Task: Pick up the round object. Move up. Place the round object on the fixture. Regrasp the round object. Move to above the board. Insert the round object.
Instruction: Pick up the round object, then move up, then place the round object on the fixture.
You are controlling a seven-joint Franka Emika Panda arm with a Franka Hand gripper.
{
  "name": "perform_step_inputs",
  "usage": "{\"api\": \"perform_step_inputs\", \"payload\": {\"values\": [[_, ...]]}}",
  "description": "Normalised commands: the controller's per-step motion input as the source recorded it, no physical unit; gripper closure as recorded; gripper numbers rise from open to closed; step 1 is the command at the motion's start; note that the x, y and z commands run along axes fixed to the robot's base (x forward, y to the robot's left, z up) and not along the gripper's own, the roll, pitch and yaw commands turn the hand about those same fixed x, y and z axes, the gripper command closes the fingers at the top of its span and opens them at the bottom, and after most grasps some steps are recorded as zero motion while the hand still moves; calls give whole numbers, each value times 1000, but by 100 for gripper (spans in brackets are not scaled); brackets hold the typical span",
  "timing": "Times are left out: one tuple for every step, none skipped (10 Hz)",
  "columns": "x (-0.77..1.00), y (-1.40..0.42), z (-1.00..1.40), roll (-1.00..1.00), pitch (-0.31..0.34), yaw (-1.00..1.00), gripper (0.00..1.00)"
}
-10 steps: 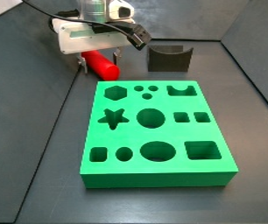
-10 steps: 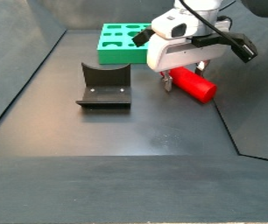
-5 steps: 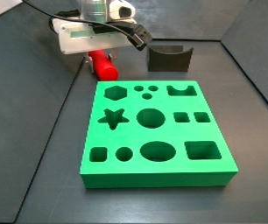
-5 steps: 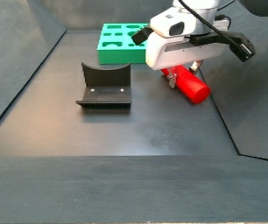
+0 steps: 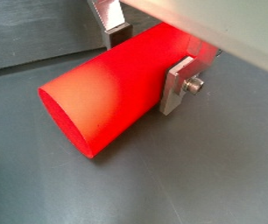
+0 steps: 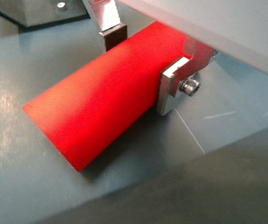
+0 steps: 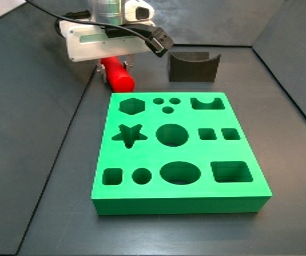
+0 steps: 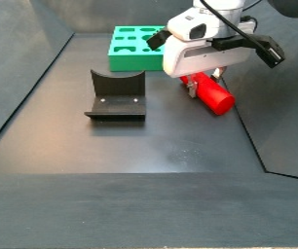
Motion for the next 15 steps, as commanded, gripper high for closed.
{"api": "perform_step_inputs", "payload": {"values": [[0,0,0,0,0,0,100],[0,0,0,0,0,0,100],[0,0,833,0,0,0,100],[-48,-33,774,-3,31,-49,100],[-53,-29,716,0,38,-50,100],[-25,-11,520,9,51,-42,100],[-19,-6,429,13,52,-38,100],[-17,1,236,21,48,-31,100],[0,0,1000,0,0,0,100],[-1,3,1000,7,-2,2,100],[-5,4,1000,9,5,1,100],[-12,7,1000,15,10,-2,100],[-17,9,1000,22,14,-6,100],[-20,12,1000,27,18,-8,100],[-23,14,1000,31,21,-10,100]]}}
